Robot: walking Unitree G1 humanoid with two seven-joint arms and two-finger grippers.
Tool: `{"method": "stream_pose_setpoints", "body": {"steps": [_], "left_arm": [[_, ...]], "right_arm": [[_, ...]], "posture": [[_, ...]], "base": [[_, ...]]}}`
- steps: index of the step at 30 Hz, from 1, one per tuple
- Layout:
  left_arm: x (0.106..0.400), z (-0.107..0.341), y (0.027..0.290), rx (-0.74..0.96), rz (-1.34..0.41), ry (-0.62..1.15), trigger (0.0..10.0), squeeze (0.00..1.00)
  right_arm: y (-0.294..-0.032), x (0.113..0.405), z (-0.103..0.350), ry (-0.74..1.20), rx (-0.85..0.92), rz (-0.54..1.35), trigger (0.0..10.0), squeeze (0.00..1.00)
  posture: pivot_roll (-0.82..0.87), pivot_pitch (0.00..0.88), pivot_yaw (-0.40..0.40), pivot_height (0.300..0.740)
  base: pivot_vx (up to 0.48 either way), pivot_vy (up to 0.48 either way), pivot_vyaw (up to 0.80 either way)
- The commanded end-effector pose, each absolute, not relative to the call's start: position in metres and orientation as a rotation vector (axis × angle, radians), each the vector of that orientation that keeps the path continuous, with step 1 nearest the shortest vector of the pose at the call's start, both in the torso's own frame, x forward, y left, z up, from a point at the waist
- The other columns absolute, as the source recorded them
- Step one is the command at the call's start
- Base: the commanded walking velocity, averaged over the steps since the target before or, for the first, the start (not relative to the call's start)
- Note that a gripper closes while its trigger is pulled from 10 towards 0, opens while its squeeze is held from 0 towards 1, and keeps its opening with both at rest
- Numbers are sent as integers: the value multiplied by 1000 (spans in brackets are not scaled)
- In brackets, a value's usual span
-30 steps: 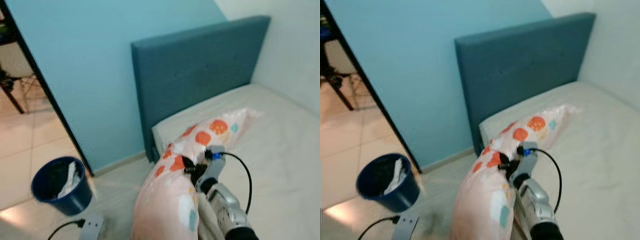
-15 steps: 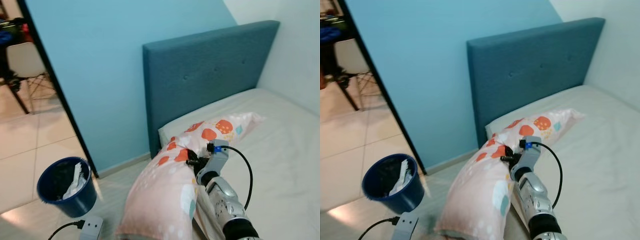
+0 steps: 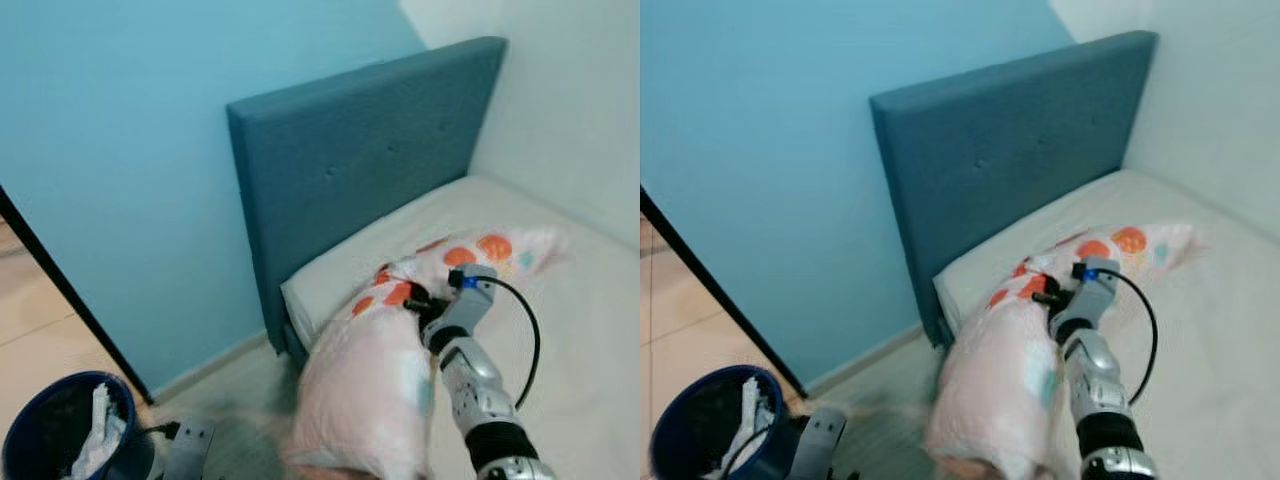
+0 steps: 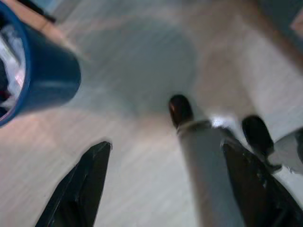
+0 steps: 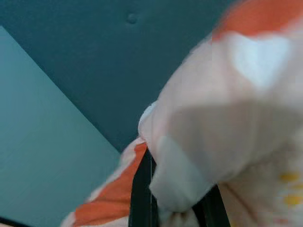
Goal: Clean up the room
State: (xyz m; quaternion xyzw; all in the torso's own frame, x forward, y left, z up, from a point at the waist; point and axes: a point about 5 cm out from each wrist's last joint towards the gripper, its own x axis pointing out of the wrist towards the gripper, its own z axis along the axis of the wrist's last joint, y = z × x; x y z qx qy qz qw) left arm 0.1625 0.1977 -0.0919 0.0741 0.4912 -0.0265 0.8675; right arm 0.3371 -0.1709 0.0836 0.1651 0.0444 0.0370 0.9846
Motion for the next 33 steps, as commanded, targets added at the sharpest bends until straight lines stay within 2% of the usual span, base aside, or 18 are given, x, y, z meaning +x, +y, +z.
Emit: {"method": "stream_pose_setpoints", "body": {"steps": [1, 15, 20, 25, 29, 33], "left_arm": [[172, -88, 198, 166, -63, 1003, 10000, 0], [174, -87, 197, 179, -63, 1001, 10000, 0], [175, -87, 198, 197, -51, 1002, 10000, 0], [175, -87, 200, 205, -39, 1002, 10000, 0], [174, -86, 201, 199, -30, 1001, 10000, 0], [174, -87, 201, 193, -46, 1006, 10000, 0]], "right_arm": [[-178, 343, 104, -12, 313, 64, 10000, 0], [-180, 344, 109, -51, 310, 65, 10000, 0], [-173, 342, 111, -63, 303, 144, 10000, 0], [-168, 341, 111, -61, 283, 190, 10000, 0], [-173, 341, 112, -73, 307, 138, 10000, 0], [-181, 341, 112, -82, 312, 92, 10000, 0]], "posture": [[-131, 47, 12, 740], [-134, 39, 12, 740], [-134, 34, 10, 740], [-136, 36, 14, 740], [-137, 40, 16, 740], [-140, 43, 20, 740]], "base": [[480, 0, -788], [480, 0, 0], [399, 0, 158], [0, 0, 800], [0, 0, 800], [0, 0, 0]]}}
